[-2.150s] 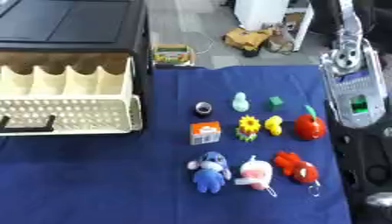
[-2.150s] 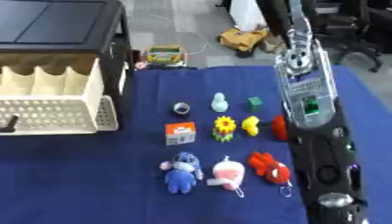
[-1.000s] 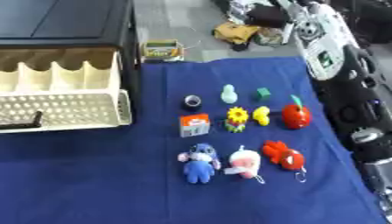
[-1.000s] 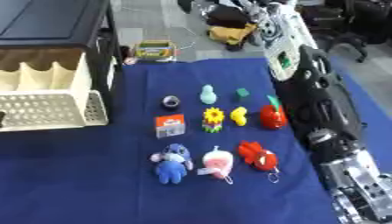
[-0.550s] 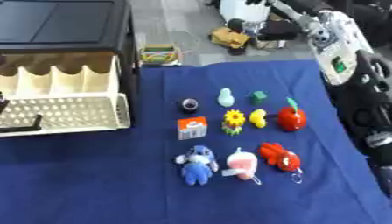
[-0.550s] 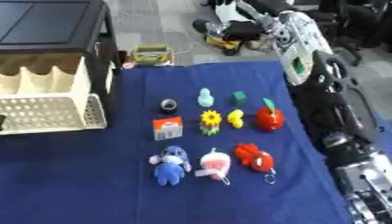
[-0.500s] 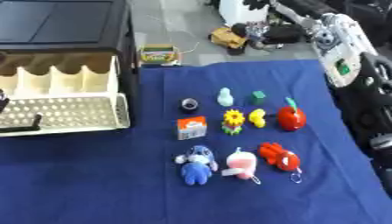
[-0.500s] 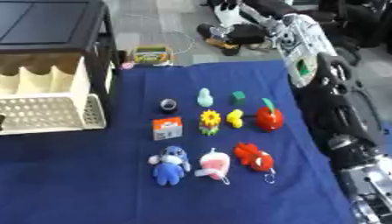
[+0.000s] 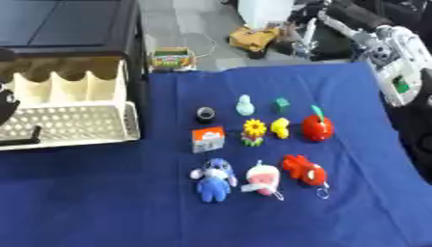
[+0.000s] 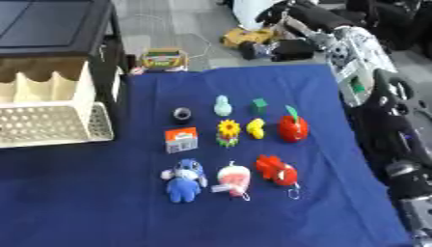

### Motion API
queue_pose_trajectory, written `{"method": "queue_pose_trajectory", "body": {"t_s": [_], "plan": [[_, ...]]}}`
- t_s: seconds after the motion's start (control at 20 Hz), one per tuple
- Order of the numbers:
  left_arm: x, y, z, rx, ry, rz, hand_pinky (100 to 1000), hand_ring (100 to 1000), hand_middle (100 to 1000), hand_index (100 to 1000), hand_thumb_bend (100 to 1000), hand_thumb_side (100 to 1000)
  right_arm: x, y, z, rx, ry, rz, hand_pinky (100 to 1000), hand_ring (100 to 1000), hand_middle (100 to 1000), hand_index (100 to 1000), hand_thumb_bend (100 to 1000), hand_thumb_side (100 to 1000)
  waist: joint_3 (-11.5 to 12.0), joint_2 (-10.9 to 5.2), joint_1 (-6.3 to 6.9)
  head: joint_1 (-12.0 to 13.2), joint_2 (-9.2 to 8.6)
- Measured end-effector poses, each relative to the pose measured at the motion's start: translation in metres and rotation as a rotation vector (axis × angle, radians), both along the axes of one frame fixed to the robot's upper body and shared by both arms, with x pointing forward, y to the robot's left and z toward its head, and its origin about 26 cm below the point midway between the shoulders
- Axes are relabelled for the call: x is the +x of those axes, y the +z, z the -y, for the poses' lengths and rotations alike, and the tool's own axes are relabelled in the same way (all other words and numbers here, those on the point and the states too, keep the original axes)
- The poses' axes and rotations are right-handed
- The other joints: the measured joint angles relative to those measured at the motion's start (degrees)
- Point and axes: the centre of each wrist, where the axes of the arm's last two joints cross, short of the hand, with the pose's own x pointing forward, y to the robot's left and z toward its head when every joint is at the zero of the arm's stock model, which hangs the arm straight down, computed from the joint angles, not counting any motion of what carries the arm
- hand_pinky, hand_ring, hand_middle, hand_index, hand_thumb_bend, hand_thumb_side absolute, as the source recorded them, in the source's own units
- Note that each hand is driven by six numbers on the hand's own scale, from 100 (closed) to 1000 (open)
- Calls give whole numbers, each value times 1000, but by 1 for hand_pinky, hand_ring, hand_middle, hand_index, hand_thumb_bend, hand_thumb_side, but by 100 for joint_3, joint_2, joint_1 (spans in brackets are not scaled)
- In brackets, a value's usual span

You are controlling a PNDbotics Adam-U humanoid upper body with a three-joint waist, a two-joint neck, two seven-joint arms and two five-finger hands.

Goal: Pick up objects from table and place into drawer.

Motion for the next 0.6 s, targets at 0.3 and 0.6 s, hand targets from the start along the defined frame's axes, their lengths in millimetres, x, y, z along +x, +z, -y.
{"method": "queue_pose_trajectory", "body": {"t_s": [0.3,0.6], "plan": [[0,2,-3,-29,22,-7,100,100,100,736,170,1000,-1,-9,2,-12,8,-6,738,790,699,858,627,997,-176,-2,10,237,227],[-1,1,-6,-42,44,-17,100,100,100,725,173,1000,1,-27,6,-28,6,-60,735,787,690,866,651,959,-367,-27,11,376,276]]}}
